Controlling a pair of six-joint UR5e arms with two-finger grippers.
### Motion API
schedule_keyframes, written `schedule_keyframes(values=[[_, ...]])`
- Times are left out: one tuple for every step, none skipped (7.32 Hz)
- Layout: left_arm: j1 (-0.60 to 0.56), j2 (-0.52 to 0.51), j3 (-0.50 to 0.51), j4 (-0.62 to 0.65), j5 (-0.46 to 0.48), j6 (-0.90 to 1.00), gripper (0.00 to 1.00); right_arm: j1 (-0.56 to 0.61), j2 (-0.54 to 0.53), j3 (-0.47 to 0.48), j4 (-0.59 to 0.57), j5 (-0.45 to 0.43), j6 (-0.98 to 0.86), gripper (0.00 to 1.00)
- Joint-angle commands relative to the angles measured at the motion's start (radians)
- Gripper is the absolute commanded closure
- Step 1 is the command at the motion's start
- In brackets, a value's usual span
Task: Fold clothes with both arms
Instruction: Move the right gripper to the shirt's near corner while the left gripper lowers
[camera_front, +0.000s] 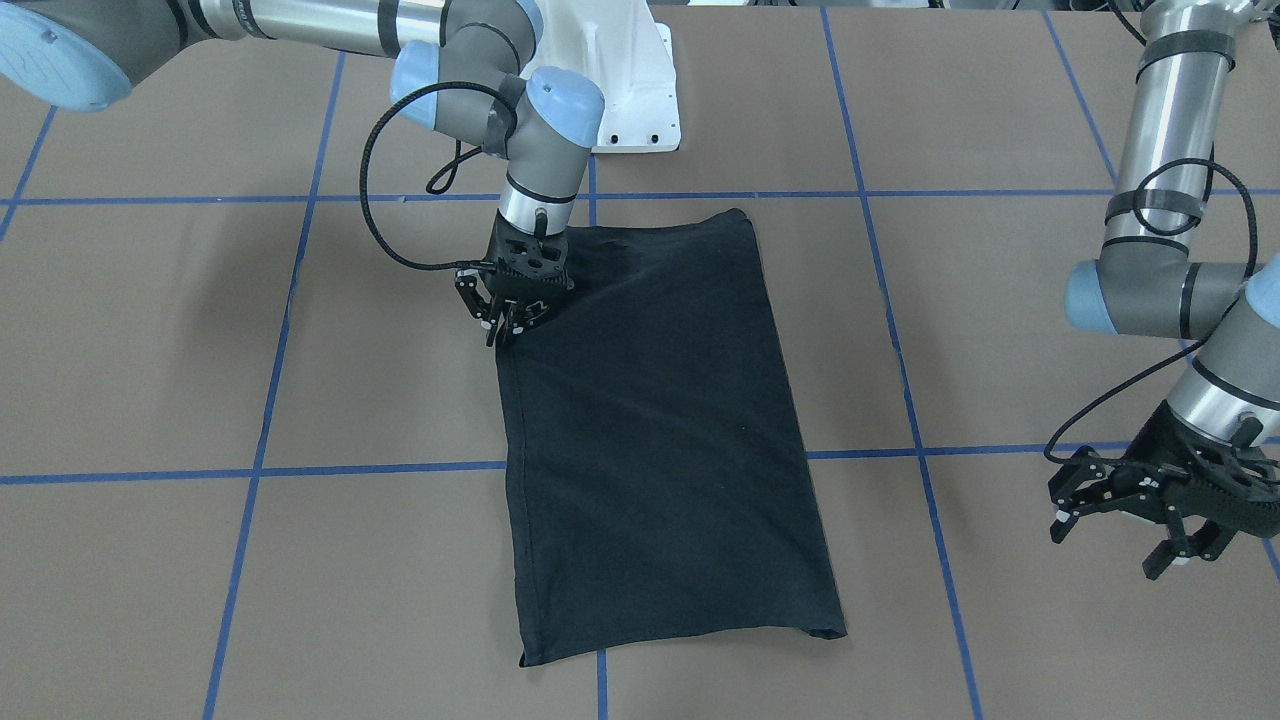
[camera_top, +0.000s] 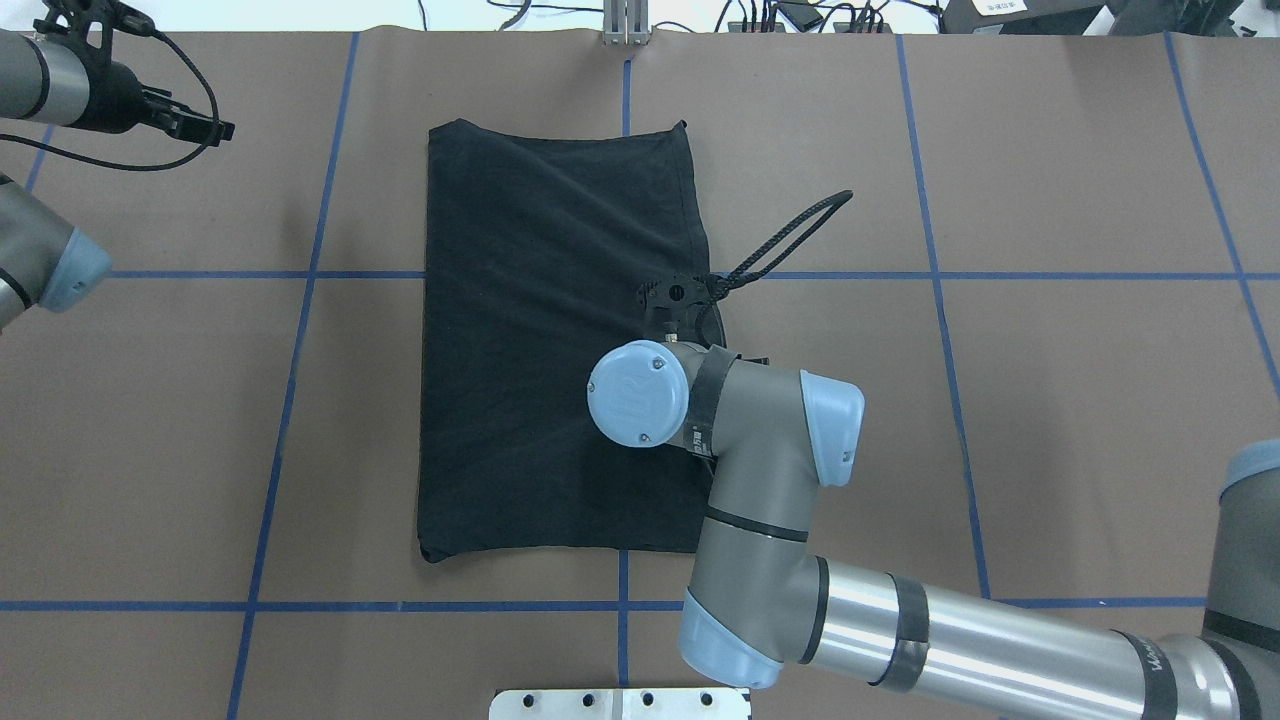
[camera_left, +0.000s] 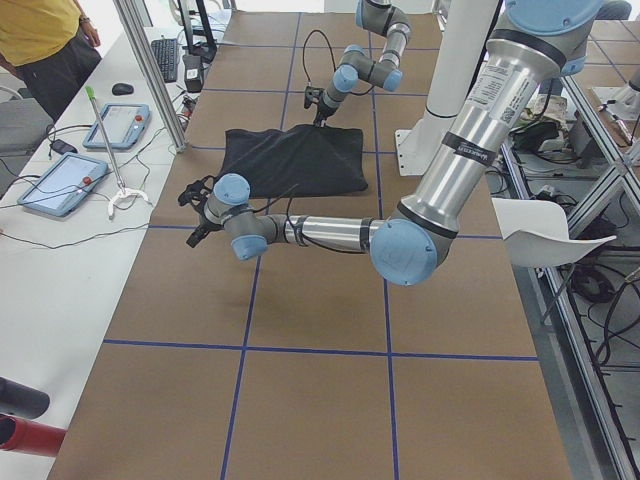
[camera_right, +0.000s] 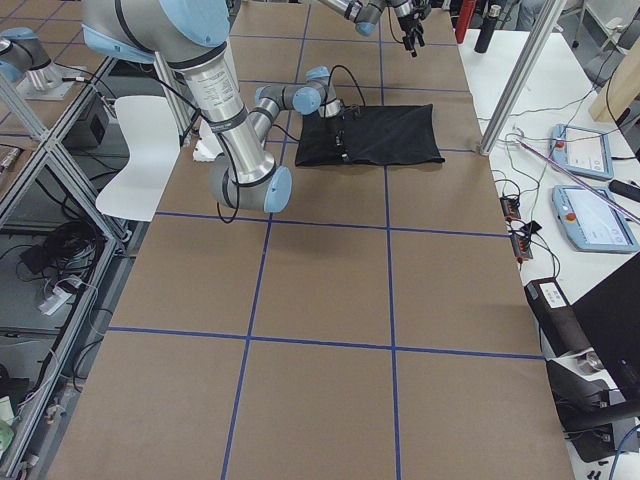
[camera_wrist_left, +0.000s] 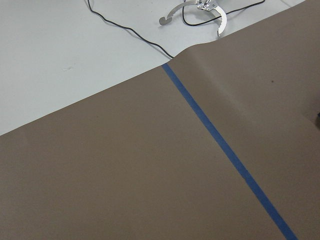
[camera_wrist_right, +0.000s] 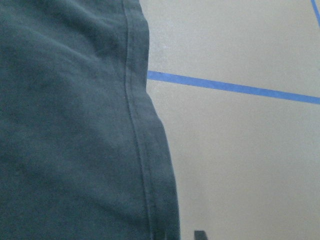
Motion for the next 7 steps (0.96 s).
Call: schedule_keyframes(values=[[0.046, 0.037, -0.128, 0.003, -0.022, -0.175, 0.00, 0.029, -0.009, 0.140, 0.003, 0.044, 0.043, 0.00], [0.096, 0.066, -0.211, 0.005, -0.016, -0.246, 0.00, 0.037, -0.025, 0.200, 0.006, 0.083, 0.107, 0.00], [0.176, 0.096, -0.294, 0.006, -0.007, -0.382, 0.00, 0.034, -0.068, 0.275, 0.006, 0.086, 0.171, 0.00], [0.253, 0.148, -0.392, 0.008, 0.013, -0.488, 0.00, 0.025, -0.148, 0.375, 0.011, 0.086, 0.242, 0.00], [0.352, 0.208, -0.494, 0.008, 0.077, -0.592, 0.00, -0.006, -0.229, 0.450, 0.078, 0.083, 0.308, 0.00], [0.468, 0.259, -0.579, 0.009, 0.175, -0.696, 0.00, -0.029, -0.295, 0.478, 0.188, 0.068, 0.368, 0.00], [0.570, 0.293, -0.624, 0.011, 0.255, -0.779, 0.00, -0.053, -0.317, 0.481, 0.234, 0.039, 0.386, 0.00]])
